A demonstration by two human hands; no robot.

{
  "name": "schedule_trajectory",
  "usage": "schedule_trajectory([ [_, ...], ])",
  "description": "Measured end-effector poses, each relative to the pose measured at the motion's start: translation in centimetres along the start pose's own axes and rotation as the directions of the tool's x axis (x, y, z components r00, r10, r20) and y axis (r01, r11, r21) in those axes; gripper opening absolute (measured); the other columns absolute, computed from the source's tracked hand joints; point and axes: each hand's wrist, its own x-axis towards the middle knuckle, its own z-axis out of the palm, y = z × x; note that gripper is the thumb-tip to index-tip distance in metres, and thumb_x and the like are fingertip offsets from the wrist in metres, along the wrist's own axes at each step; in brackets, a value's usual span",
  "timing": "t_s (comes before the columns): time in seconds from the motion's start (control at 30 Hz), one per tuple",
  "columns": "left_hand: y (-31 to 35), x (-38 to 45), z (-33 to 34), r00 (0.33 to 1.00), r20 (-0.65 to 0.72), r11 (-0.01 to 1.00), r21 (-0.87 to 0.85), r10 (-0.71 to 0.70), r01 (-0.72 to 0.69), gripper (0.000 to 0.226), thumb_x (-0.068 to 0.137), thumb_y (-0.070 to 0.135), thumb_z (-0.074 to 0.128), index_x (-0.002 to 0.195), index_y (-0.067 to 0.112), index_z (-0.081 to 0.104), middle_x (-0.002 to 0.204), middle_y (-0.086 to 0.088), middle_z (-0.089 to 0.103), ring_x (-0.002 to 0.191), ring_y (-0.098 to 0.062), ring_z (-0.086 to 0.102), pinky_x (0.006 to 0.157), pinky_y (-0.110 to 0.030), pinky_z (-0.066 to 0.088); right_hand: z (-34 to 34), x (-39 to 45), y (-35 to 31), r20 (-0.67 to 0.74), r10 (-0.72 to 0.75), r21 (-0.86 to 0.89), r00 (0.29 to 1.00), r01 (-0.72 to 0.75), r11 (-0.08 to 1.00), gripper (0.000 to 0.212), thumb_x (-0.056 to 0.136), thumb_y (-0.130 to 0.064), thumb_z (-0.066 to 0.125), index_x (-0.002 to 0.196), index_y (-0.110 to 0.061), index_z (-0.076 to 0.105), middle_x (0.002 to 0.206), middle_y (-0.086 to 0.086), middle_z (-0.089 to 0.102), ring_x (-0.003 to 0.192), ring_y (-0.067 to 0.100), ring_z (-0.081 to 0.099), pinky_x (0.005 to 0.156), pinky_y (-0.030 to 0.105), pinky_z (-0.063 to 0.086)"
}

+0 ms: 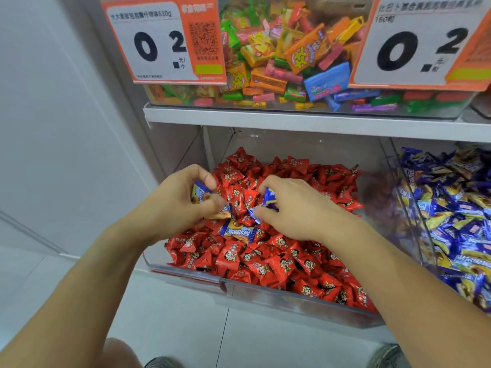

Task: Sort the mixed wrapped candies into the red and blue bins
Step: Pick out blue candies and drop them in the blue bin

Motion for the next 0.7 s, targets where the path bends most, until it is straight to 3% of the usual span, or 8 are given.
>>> schedule_trajectory([
  [0.17, -0.1, 0.0, 1.3, 0.995, -0.023, 0.976, 0.197, 0.095, -0.089, 0.024, 0.099, 0.01, 0.043, 0.099, 0.027, 0.06, 0.051, 0.006, 0.047, 0.041, -0.005, 0.042, 0.044, -0.016, 0.035, 0.1, 0.2, 0.2, 0.071, 0.088, -0.07, 0.994, -0.083, 0.994, 0.039, 0.092, -0.048, 0.065, 0.102, -0.01, 0.063, 0.089, 0.011, 0.067, 0.087, 0.029, 0.063, 0.071, 0.04, 0.05],
  [0.27, 0.1, -0.3, 2.5, 0.98, 0.001, 0.921, 0.34, 0.2, -0.188, 0.012, 0.093, 0.041, 0.059, 0.089, 0.031, 0.065, 0.059, 0.012, 0.056, 0.059, -0.003, 0.057, 0.054, -0.012, 0.042, -0.5, -0.1, 0.7, 0.075, 0.142, -0.048, 0.987, -0.138, 0.989, 0.05, 0.092, -0.056, 0.06, 0.101, -0.008, 0.062, 0.092, 0.016, 0.068, 0.069, 0.022, 0.055, 0.061, 0.035, 0.042],
  [0.33, 0.0, -0.5, 3.0, 0.977, 0.108, 0.876, 0.432, 0.185, -0.214, 0.032, 0.075, 0.061, 0.067, 0.094, 0.035, 0.069, 0.071, 0.017, 0.06, 0.072, 0.004, 0.057, 0.061, -0.008, 0.039, -1.3, -0.4, 0.9, 0.057, 0.169, -0.013, 0.984, -0.169, 0.986, 0.047, 0.092, -0.062, 0.053, 0.094, -0.016, 0.058, 0.081, 0.007, 0.063, 0.066, 0.015, 0.052, 0.056, 0.032, 0.035],
  [0.4, -0.1, -0.3, 3.2, 0.972, 0.148, 0.84, 0.49, 0.181, -0.231, 0.046, 0.066, 0.066, 0.072, 0.098, 0.033, 0.071, 0.082, 0.018, 0.063, 0.078, 0.003, 0.057, 0.069, -0.013, 0.044, -2.6, -0.7, 1.1, 0.013, 0.171, 0.024, 0.985, -0.171, 0.985, 0.048, 0.095, -0.062, 0.047, 0.09, -0.016, 0.055, 0.072, 0.001, 0.058, 0.062, 0.016, 0.05, 0.053, 0.032, 0.033],
  [0.47, 0.1, -0.3, 3.2, 0.969, 0.114, 0.794, 0.557, 0.218, -0.245, 0.039, 0.069, 0.06, 0.076, 0.092, 0.029, 0.073, 0.086, 0.014, 0.067, 0.079, -0.003, 0.059, 0.075, -0.029, 0.05, -4.1, -1.0, 1.8, -0.026, 0.163, 0.069, 0.986, -0.161, 0.985, 0.051, 0.097, -0.057, 0.046, 0.086, -0.008, 0.056, 0.069, 0.008, 0.062, 0.062, 0.027, 0.055, 0.058, 0.036, 0.042],
  [0.53, 0.3, -0.1, 3.1, 0.964, 0.071, 0.771, 0.588, 0.255, -0.247, 0.032, 0.07, 0.057, 0.078, 0.082, 0.028, 0.071, 0.082, 0.012, 0.065, 0.076, -0.006, 0.058, 0.073, -0.033, 0.05, -5.2, -1.4, 2.9, -0.037, 0.153, 0.112, 0.988, -0.148, 0.983, 0.035, 0.099, -0.044, 0.053, 0.092, -0.011, 0.058, 0.076, 0.012, 0.068, 0.067, 0.031, 0.062, 0.063, 0.039, 0.049],
  [0.6, 0.4, -0.1, 2.7, 0.962, 0.025, 0.786, 0.572, 0.27, -0.235, 0.032, 0.069, 0.058, 0.078, 0.076, 0.028, 0.069, 0.078, 0.011, 0.063, 0.072, -0.006, 0.057, 0.067, -0.028, 0.047, -5.9, -1.9, 3.9, -0.014, 0.147, 0.145, 0.989, -0.144, 0.979, 0.007, 0.099, -0.027, 0.058, 0.101, -0.021, 0.058, 0.078, 0.009, 0.067, 0.064, 0.025, 0.062, 0.059, 0.039, 0.05],
  [0.7, 0.9, -0.1, 2.4, 0.95, -0.074, 0.86, 0.45, 0.303, -0.24, 0.027, 0.07, 0.055, 0.076, 0.075, 0.029, 0.067, 0.078, 0.011, 0.06, 0.071, -0.001, 0.056, 0.059, -0.013, 0.038, -6.2, -2.4, 4.7, 0.055, 0.126, 0.106, 0.991, -0.131, 0.986, 0.015, 0.097, -0.015, 0.058, 0.101, -0.026, 0.066, 0.06, -0.011, 0.06, 0.043, 0.003, 0.047, 0.045, 0.02, 0.04],
])
